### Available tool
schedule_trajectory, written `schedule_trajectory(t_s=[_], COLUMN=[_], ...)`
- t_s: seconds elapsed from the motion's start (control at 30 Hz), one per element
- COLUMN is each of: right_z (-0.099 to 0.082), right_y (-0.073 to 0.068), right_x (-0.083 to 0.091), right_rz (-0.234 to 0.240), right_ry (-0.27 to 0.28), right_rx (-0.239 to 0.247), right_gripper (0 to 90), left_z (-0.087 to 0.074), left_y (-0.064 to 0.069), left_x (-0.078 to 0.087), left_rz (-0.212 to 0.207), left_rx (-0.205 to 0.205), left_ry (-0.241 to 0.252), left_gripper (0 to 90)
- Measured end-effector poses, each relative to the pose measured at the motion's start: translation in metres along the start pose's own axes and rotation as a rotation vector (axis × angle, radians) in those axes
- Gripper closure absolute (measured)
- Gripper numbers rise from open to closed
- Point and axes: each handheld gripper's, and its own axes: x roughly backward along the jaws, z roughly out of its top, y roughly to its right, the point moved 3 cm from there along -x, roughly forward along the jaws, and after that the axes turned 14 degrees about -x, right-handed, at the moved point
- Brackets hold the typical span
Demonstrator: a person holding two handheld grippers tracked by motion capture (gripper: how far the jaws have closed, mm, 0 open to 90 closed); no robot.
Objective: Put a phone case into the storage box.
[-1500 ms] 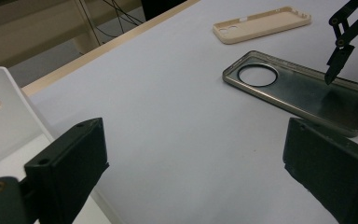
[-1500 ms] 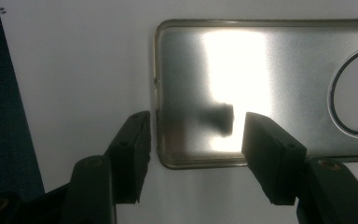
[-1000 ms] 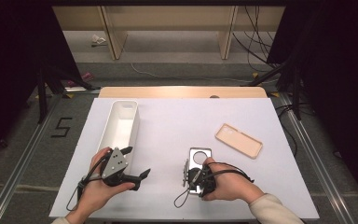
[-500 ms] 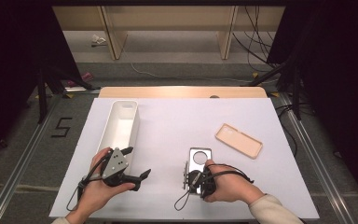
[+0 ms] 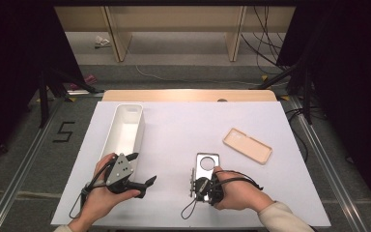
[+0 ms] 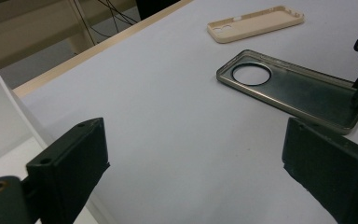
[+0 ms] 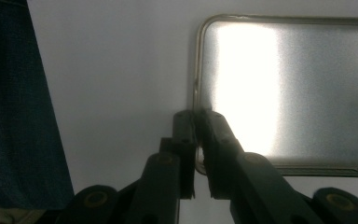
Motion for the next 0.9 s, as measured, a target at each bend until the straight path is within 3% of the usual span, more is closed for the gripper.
schedule_trajectory(t_s=[0.53, 0.9], right_z=[-0.0007, -0.0051], right_y=[-0.0005, 0.0013], right_x=[0.0003, 0.0074], right_rz=[0.006, 0.004], right_ry=[-0.006, 0.046], right_rx=[0.015, 0.014], right_gripper=[88.4, 88.7], left_z=[-0.0002, 0.0000], left_y=[0.0005, 0.0008], left_x=[-0.0004, -0.0003], left_rz=[-0.003, -0.003], left_rx=[-0.001, 0.002], left_ry=[0.000, 0.001], left_gripper=[6.8, 7.2])
